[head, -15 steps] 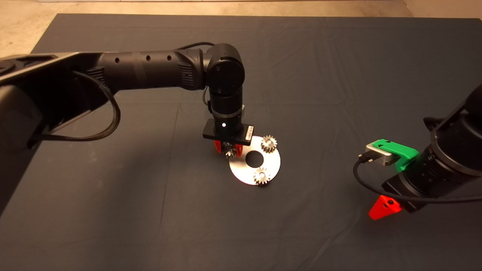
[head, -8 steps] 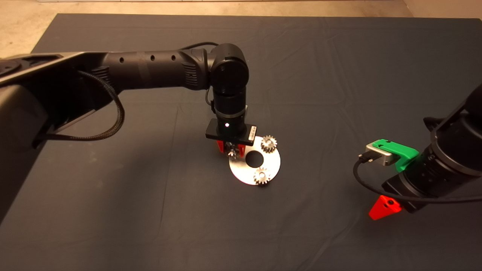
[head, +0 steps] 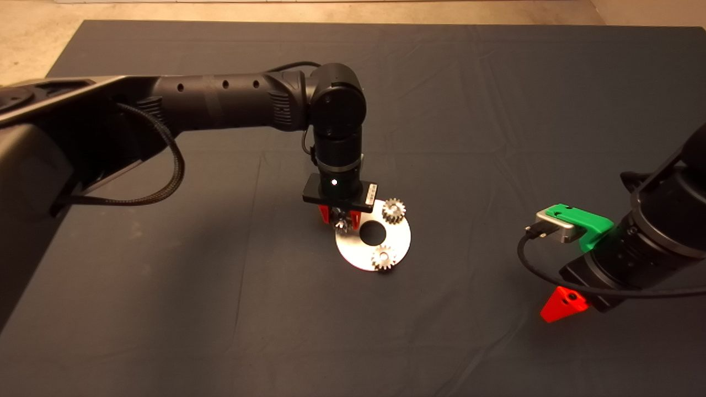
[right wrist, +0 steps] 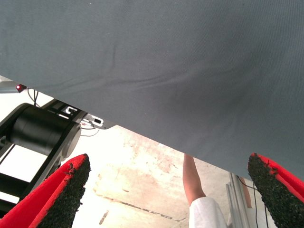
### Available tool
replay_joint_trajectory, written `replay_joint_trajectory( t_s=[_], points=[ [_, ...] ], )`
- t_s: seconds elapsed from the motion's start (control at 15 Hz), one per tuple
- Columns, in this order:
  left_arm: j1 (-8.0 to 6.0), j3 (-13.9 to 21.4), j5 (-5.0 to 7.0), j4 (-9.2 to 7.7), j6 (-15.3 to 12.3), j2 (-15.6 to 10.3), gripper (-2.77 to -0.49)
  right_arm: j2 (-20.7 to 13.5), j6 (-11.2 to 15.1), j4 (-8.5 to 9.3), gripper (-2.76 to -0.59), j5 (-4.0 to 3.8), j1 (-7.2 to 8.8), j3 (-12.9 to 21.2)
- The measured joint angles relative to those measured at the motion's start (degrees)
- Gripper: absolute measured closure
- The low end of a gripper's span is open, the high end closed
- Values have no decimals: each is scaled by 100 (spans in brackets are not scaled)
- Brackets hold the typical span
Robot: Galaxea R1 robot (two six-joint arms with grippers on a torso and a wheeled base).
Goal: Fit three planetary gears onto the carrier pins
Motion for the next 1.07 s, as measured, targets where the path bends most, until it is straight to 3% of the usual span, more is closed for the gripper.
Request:
replay_joint_trajectory(
  t_s=[0.4,0.73,1.07],
  points=[
    [2,-127,41,-5,20,80,-100,0,2,0,-247,-3,-1,2],
    [2,113,-52,9,7,-85,-100,0,0,0,-247,-2,0,11],
    [2,240,11,9,-59,-137,-100,0,1,0,-247,0,0,11]
  ],
)
